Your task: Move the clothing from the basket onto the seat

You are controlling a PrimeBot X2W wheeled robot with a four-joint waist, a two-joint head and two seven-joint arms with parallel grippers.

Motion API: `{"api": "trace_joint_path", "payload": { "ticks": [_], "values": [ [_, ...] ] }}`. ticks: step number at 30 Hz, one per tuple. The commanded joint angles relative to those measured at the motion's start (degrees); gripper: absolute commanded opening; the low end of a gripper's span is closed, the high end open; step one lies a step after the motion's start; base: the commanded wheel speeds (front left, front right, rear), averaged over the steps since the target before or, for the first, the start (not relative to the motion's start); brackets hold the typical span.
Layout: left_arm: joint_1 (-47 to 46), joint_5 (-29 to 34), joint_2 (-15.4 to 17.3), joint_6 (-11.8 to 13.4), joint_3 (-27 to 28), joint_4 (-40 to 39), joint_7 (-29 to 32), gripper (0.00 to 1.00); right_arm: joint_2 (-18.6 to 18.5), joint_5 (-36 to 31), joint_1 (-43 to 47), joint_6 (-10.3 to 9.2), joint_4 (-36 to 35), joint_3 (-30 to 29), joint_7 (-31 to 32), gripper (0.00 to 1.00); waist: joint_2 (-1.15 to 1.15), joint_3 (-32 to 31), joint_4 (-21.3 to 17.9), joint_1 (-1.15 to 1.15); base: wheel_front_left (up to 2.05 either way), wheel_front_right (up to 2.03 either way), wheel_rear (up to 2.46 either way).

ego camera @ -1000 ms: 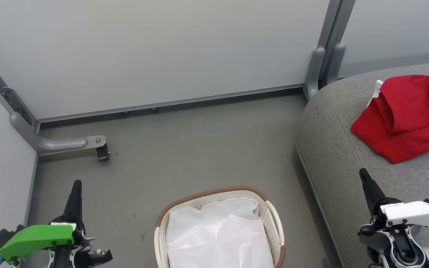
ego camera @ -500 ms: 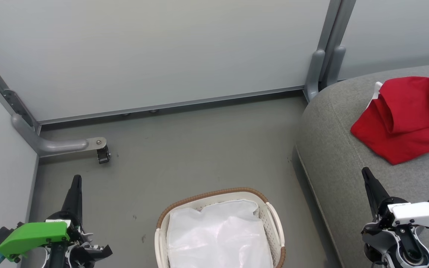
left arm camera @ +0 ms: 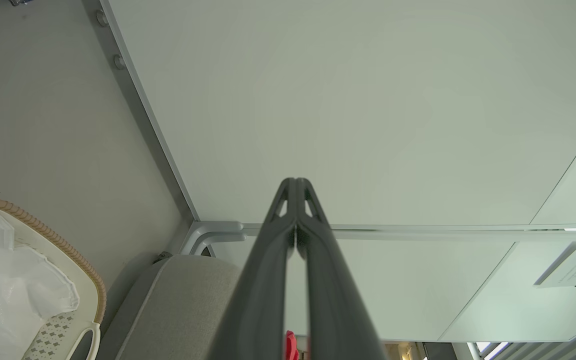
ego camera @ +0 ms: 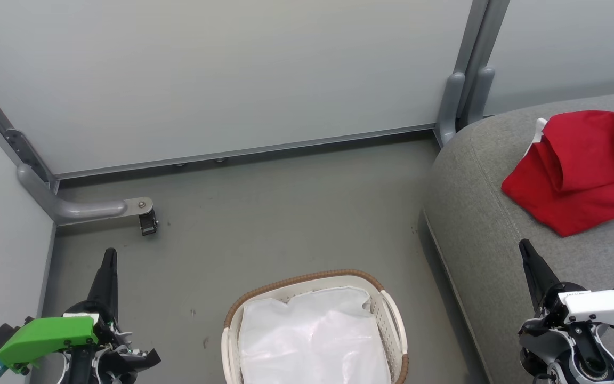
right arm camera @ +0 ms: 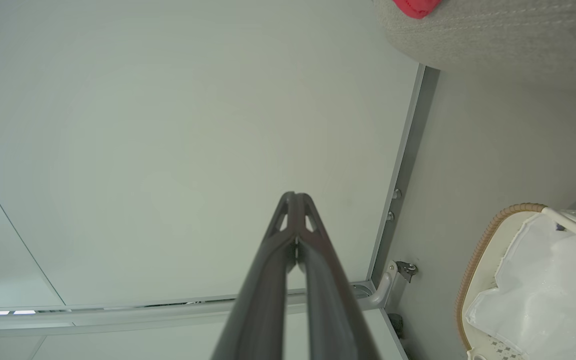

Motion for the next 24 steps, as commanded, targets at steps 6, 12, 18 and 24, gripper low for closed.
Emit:
{"api": "trace_joint_path", "payload": {
  "ticks": [6,12,18,24],
  "values": [
    [-0.66,-0.16,0.39,-0.36,0.14,-0.08,0.20,0.00,-0.29,0.20,0.64,-0.01,-0.20,-0.12,0.20,0.00,0.00,0.00,0.00,0.00,0.00,0.00,0.00],
    [-0.66,-0.16,0.39,-0.36,0.14,-0.08,0.19,0.00,-0.29,0.19,0.64,-0.01,-0.20,-0.11,0.19,0.00,0.00,0.00,0.00,0.00,0.00,0.00,0.00],
    [-0.66,-0.16,0.39,-0.36,0.14,-0.08,0.19,0.00,-0.29,0.21,0.64,0.00,-0.20,-0.11,0.19,0.00,0.00,0.00,0.00,0.00,0.00,0.00,0.00],
    [-0.66,-0.17,0.39,-0.36,0.13,-0.09,0.19,0.00,-0.29,0.20,0.64,0.00,-0.21,-0.10,0.18,0.00,0.00,0.00,0.00,0.00,0.00,0.00,0.00]
  ]
}}
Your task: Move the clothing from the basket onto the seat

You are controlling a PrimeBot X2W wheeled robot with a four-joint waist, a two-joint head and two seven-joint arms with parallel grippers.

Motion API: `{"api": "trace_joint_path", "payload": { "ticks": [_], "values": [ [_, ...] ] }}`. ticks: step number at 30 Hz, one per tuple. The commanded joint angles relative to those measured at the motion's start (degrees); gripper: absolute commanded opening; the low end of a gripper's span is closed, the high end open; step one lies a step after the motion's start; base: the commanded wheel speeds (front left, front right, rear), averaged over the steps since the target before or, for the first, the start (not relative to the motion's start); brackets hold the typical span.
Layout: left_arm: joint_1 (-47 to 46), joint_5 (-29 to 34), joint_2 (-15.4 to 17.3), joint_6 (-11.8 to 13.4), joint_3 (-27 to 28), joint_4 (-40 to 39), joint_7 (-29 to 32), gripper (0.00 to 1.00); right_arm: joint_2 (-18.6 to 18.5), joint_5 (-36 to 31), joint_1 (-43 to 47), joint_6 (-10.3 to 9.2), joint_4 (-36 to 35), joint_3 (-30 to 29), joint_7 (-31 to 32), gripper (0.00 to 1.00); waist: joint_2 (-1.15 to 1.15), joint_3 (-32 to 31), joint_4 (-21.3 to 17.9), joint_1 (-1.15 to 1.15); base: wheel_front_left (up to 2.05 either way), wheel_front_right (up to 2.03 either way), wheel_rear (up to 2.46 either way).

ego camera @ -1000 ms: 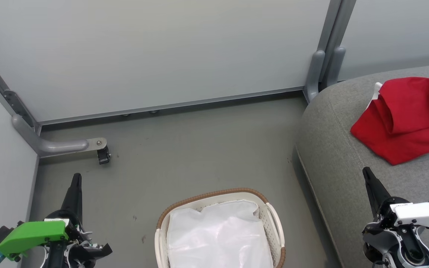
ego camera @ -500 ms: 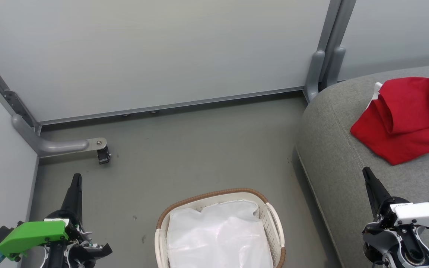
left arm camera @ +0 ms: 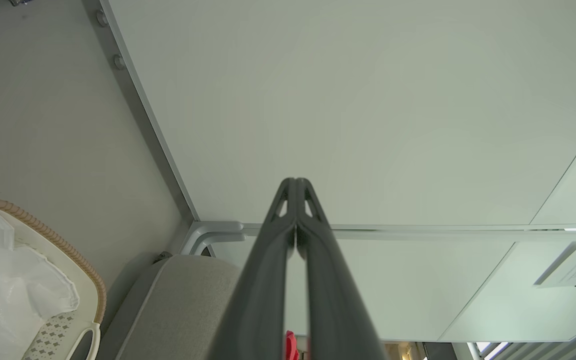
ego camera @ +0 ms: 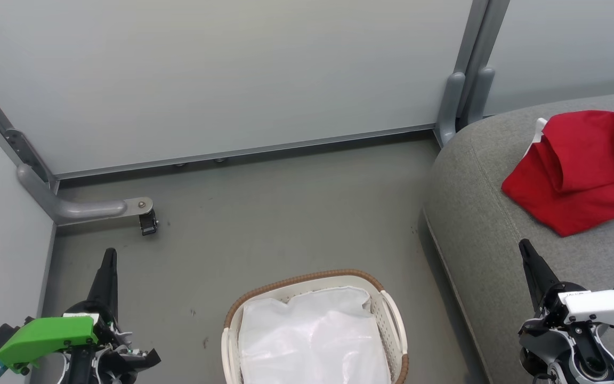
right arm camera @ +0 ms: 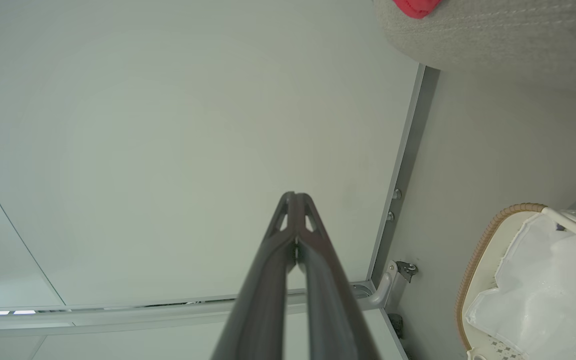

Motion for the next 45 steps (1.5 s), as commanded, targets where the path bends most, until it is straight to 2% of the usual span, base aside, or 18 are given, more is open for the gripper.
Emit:
{"api": "trace_joint_path", "payload": {
  "ticks": [1,45],
  "values": [
    [-0.66,-0.17,0.38,-0.36,0.13,-0.09,0.19,0.00,-0.29,0.19,0.63,0.00,-0.19,-0.10,0.18,0.00,0.00,0.00,0.00,0.00,0.00,0.00,0.00],
    [-0.65,-0.18,0.38,-0.37,0.12,-0.09,0.18,0.00,-0.29,0.21,0.64,0.00,-0.19,-0.08,0.17,0.00,0.00,0.00,0.00,0.00,0.00,0.00,0.00]
  ]
}}
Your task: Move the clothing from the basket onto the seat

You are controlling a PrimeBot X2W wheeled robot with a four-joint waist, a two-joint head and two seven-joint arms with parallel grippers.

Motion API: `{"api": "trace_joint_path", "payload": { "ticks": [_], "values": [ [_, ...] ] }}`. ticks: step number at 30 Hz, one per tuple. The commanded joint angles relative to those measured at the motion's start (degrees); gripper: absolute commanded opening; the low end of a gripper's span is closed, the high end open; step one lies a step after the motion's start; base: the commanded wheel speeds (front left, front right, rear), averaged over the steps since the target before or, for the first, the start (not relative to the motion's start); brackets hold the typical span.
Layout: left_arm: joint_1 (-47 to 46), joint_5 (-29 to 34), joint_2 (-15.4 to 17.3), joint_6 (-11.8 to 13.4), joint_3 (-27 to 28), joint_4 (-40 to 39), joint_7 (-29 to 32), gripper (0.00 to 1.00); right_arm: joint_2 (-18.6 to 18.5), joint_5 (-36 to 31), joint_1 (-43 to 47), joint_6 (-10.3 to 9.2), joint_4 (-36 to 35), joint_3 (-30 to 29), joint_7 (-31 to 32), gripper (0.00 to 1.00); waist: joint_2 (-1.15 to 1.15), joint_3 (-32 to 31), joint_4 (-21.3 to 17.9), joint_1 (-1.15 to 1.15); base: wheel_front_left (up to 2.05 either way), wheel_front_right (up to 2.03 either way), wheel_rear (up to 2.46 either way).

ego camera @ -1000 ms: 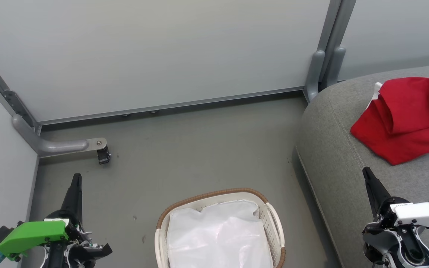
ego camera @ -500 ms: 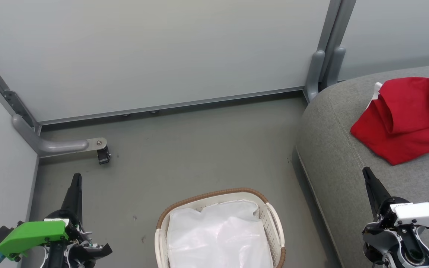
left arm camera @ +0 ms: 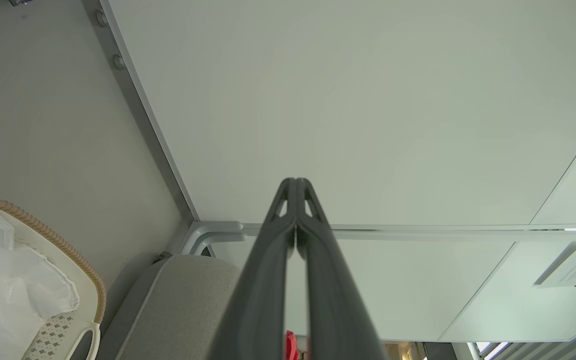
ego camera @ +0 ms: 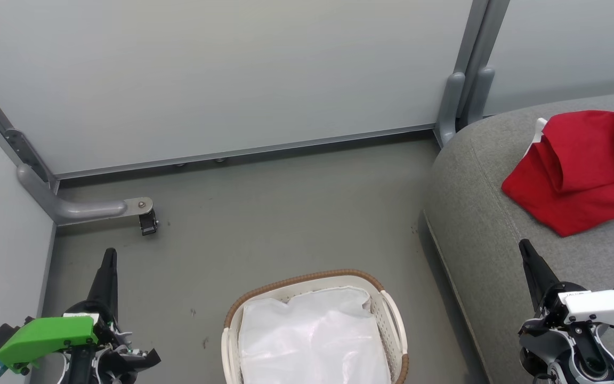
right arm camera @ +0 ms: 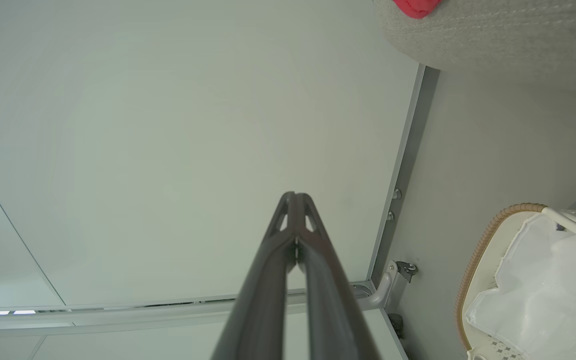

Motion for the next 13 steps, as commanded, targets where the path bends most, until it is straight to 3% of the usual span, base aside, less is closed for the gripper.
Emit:
{"api": "trace_joint_path", "payload": {
  "ticks": [1,13],
  "values": [
    [-0.65,-0.18,0.38,-0.37,0.12,-0.08,0.18,0.00,-0.29,0.21,0.63,0.00,-0.18,-0.08,0.17,0.00,0.00,0.00,0.00,0.00,0.00,0.00,0.00],
    [-0.65,-0.18,0.38,-0.37,0.12,-0.08,0.18,0.00,-0.30,0.21,0.63,0.00,-0.18,-0.08,0.16,0.00,0.00,0.00,0.00,0.00,0.00,0.00,0.00]
  ]
}}
